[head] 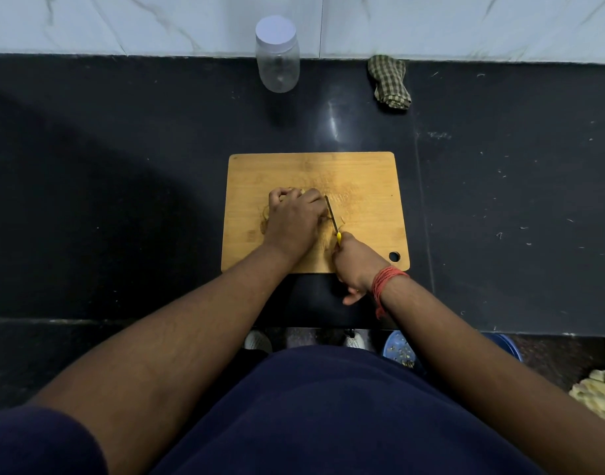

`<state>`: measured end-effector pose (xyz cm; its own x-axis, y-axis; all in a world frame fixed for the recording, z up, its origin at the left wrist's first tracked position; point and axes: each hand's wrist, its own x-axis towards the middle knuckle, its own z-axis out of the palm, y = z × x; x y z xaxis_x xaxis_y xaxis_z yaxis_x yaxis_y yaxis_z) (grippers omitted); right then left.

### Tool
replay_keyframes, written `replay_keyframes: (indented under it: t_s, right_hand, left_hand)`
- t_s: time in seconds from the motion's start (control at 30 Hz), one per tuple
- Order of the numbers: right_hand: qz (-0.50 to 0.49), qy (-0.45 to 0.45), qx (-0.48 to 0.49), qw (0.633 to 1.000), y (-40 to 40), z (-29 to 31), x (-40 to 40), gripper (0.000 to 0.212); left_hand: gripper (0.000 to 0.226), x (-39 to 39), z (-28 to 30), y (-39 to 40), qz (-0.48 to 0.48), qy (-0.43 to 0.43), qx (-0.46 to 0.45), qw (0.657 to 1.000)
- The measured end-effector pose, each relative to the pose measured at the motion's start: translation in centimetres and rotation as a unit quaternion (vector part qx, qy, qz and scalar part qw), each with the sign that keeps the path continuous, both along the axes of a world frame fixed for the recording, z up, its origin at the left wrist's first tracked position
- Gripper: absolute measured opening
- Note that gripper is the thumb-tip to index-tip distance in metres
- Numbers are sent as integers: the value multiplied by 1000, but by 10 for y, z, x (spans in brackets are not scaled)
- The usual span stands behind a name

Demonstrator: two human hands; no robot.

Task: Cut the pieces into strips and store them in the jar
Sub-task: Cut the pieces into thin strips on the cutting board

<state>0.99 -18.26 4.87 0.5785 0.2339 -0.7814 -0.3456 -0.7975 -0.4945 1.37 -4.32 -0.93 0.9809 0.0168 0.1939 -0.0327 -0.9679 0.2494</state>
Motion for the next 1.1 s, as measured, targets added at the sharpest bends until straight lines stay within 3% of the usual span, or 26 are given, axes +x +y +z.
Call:
replay_keyframes:
  t_s: [0.13,0.23,0.3,0.47,0.57,0.63,0.77,1.1]
  right_hand:
    - [31,-26,-6,999,-5,1,-7,27]
    - [12,-1,-4,1000,-10,-1,-12,28]
    - [60,-42,-12,997,-14,-3,-15,28]
    - [89,-64,-12,994,-31,-3,-26,7]
    - [106,-53,-25,993,-39,-1,-37,12]
    - [70,-35,-9,997,-43,4,-42,19]
    - [-27,-35,39,998,-46,12,-30,9]
    - [-40,11,58,997,-17,12,-11,19]
  left_hand:
    - [9,0,1,-2,16,6,-3,1000]
    - [9,0,1,-2,23,14,-4,1000]
    - [8,0,1,-2,27,16,-4,1000]
    - [7,-1,1,-4,31,22,-5,999]
    - [6,-1,1,-3,26,17,-8,999]
    - [6,-2,1,-2,24,15,-16,999]
    - [8,-4,0,-2,19,17,-20,999]
    - [10,-5,5,-3,23,24,-12,999]
